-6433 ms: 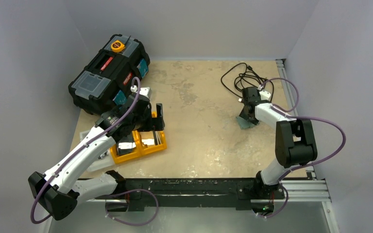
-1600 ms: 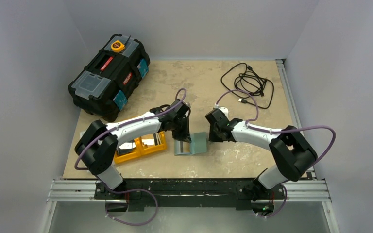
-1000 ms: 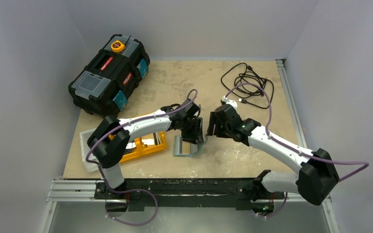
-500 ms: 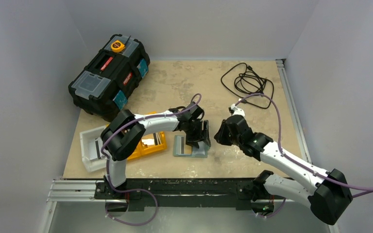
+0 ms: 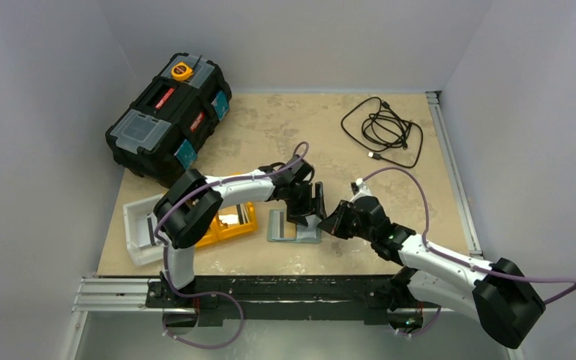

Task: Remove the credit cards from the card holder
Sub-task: Remove the credit card from the card holder.

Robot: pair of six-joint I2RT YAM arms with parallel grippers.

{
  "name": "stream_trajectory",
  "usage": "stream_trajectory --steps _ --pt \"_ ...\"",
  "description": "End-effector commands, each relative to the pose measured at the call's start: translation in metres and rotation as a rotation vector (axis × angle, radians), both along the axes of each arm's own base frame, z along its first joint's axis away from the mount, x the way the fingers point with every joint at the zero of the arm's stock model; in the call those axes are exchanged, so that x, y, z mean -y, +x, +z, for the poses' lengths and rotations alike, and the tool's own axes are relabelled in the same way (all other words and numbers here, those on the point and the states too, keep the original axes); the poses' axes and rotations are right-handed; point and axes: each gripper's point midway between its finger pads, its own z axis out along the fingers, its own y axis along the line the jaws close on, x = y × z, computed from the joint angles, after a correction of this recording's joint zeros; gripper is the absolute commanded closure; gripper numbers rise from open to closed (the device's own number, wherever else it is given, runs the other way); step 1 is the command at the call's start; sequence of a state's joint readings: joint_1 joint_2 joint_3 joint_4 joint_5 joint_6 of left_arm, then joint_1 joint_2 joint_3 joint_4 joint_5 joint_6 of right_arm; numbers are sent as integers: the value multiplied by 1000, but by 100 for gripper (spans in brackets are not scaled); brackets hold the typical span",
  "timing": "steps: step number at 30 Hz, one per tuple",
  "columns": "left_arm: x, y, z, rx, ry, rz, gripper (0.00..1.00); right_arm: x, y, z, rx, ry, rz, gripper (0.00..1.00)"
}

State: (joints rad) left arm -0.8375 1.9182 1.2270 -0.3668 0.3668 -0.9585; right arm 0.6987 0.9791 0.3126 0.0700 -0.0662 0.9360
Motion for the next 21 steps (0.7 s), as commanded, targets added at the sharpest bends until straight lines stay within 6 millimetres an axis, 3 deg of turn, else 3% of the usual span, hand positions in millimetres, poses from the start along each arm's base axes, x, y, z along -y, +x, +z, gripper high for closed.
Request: stream_trajectory --steps 1,11,21 --pt "3 10 31 61 -70 -4 31 -21 7 27 74 143 29 100" --pt "-8 15 40 88 -65 2 31 -33 9 19 58 152 47 100" --pt "-38 20 48 138 -19 28 30 -34 15 9 40 95 39 100"
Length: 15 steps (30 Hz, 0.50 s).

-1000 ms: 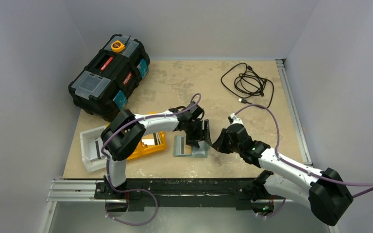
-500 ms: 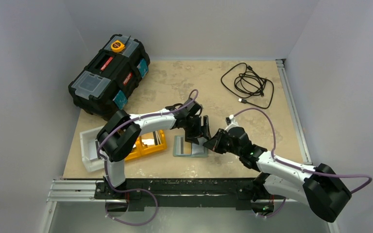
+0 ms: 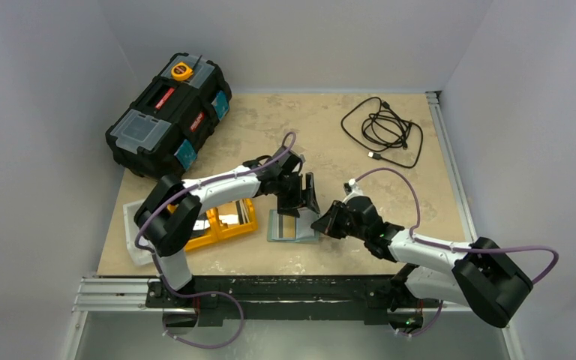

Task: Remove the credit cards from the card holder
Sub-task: Remove the credit card from the card holder.

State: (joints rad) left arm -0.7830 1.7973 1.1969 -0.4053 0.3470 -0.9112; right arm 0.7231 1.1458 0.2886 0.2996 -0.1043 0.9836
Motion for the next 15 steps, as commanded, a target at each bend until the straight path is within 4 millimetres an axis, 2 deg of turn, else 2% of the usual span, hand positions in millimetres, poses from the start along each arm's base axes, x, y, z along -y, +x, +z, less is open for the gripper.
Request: stream_trajectory --steps 1,7,10,15 --pt "-19 4 15 63 11 6 30 -9 11 19 54 20 5 100" --pt "-58 7 6 104 121 57 35 -13 12 13 39 -8 24 100" --pt "-76 6 3 118 160 80 43 -21 12 8 22 1 50 100" --pt "-94 2 0 136 203 88 59 -32 12 1 -5 25 87 100"
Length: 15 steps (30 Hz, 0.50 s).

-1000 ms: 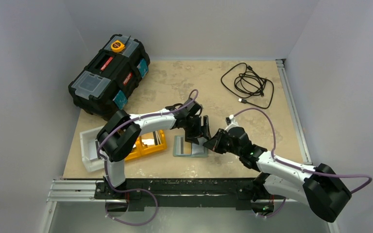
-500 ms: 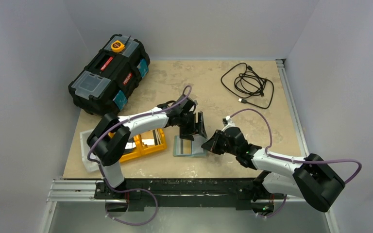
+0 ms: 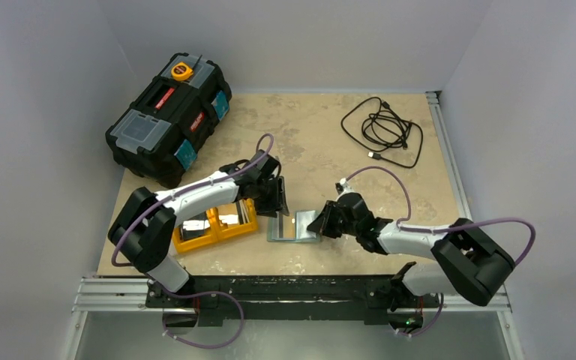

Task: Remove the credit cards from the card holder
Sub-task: Remove the credit card from the card holder.

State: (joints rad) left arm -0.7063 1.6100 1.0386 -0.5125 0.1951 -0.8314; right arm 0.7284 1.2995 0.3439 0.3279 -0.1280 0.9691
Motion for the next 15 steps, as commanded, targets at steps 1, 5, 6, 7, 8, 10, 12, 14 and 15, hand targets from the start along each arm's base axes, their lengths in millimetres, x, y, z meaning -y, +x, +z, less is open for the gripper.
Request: stream_trajectory --steps 1,5,6,7,8,10,12,14,15 --pt "-18 3 5 61 47 -3 63 -25 9 20 45 81 60 98" --pt "-19 0 0 53 53 -9 76 -31 10 20 38 98 75 92" --pt "-19 0 -1 50 55 -10 78 -33 10 21 37 103 79 91" --pt "-19 0 -2 47 57 -10 80 -33 11 21 37 104 80 90" --pt "-19 0 -4 44 60 -10 82 -34 11 21 36 104 81 89" --pt "-19 0 -7 38 63 -11 84 -36 11 22 34 113 90 85" --pt "-18 0 -11 31 66 -12 87 -38 11 20 29 115 95 83" --pt "-18 0 -14 24 69 -13 90 -40 10 18 20 120 103 81" --pt "-18 -1 -15 22 70 -14 90 -41 9 18 14 125 110 80"
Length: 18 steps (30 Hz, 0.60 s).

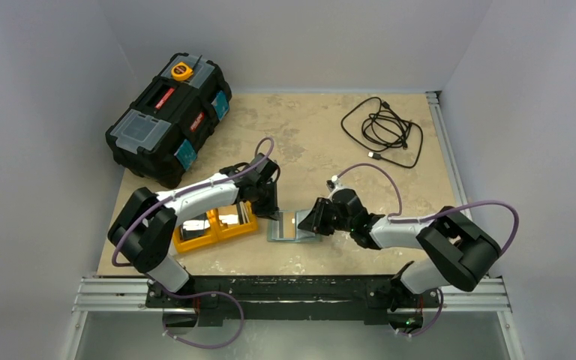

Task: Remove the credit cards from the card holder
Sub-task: Remove the credit card from the card holder.

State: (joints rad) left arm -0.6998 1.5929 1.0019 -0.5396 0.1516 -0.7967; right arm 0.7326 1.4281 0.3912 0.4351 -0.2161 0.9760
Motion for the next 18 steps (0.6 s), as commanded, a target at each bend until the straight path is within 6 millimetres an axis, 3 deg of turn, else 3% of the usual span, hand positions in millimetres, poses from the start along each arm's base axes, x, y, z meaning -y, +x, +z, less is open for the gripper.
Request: stream_trajectory --steps 1,18 --pt "1 4 -5 14 3 -12 91 -17 5 16 28 73 41 80" --pt "11 -4 -28 -38 22 -29 100 -21 4 0 -9 68 53 76"
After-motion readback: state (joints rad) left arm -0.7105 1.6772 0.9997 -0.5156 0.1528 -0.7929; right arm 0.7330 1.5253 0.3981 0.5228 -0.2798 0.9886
